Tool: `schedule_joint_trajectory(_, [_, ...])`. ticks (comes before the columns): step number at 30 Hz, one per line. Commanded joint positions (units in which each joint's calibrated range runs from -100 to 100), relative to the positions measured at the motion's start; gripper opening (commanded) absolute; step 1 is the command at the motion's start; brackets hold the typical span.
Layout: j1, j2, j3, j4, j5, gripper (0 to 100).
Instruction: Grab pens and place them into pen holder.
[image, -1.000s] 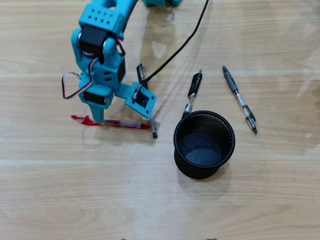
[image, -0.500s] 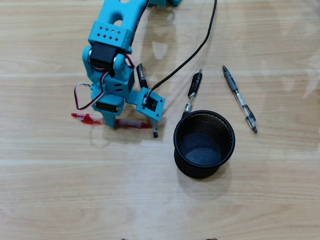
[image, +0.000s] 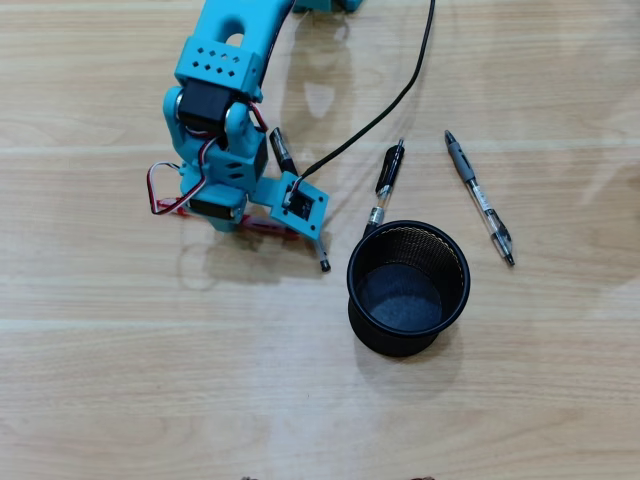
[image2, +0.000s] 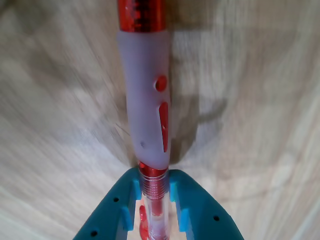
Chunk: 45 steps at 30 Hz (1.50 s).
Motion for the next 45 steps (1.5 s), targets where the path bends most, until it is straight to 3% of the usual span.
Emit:
schedule_joint_trajectory(1, [1.98,-9.56,-7.9,3.41,-0.31,2])
schedule_joint_trajectory(4, [3.35,-16.41,-13.61,5.9,-2.82,2])
schedule_joint_trajectory(9, [4.56,-24.18,-20.76,11.23,-12.07,2])
schedule_joint_trajectory(17, [-7.54,-30.52,-21.39,11.14,-33.45,2])
schedule_joint_trajectory(21, [-13.91,-31.88,-18.41,0.92,-40.72,2])
schedule_joint_trajectory(26, [-21.25,-33.4,-2.83,-23.06,-46.83,2])
schedule_joint_trajectory(34, [-25.44,-33.99,26.41,-55.89,-52.85,2])
schedule_joint_trajectory(45, [-26.01,-33.74,30.12,-58.04,-52.43,2])
